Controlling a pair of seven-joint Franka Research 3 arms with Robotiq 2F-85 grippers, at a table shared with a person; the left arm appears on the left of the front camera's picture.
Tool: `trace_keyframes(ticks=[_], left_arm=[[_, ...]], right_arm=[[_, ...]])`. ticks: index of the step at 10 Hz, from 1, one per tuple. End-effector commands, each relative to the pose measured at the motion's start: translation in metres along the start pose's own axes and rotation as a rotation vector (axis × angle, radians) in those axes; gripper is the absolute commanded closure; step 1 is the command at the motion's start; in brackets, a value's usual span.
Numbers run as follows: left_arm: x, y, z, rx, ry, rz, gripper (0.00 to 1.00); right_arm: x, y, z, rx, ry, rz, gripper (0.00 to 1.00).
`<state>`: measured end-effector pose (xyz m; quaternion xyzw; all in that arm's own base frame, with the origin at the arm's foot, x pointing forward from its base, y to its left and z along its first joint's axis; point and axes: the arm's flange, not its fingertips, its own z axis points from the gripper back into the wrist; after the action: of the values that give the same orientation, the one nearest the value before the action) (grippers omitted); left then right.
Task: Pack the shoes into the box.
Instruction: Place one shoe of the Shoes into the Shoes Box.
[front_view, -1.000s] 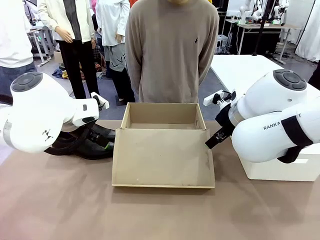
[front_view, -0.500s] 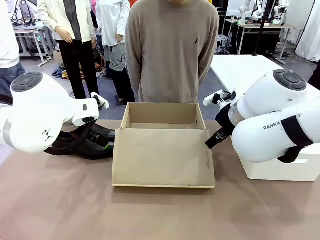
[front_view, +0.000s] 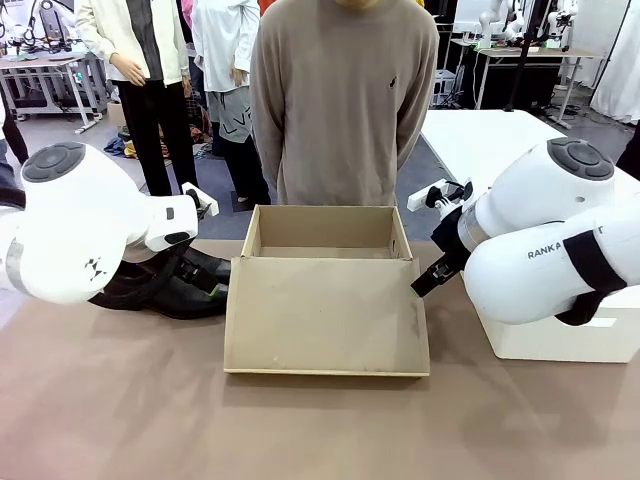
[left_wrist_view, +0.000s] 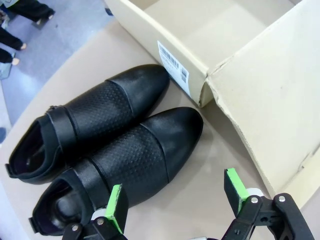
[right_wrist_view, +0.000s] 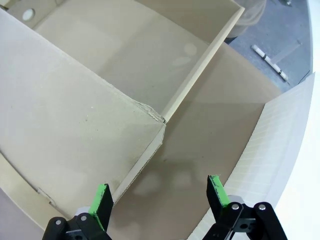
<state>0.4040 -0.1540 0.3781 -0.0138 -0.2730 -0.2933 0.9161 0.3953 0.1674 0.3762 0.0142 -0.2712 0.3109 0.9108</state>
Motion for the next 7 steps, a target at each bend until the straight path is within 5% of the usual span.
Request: trace_keyframes(ticks=[1, 7], left_arm=[[0.015, 0.0, 0.023, 0.008, 0.008, -0.016, 0.0], [0.056, 0.005, 0.094, 0.007, 0.014, -0.082, 0.0]], right_arm=[[0.008, -0.01, 0.023, 0.041, -0.007, -0.014, 0.0], [0.035, -0.022, 0.102, 0.109, -0.027, 0.064, 0.0]])
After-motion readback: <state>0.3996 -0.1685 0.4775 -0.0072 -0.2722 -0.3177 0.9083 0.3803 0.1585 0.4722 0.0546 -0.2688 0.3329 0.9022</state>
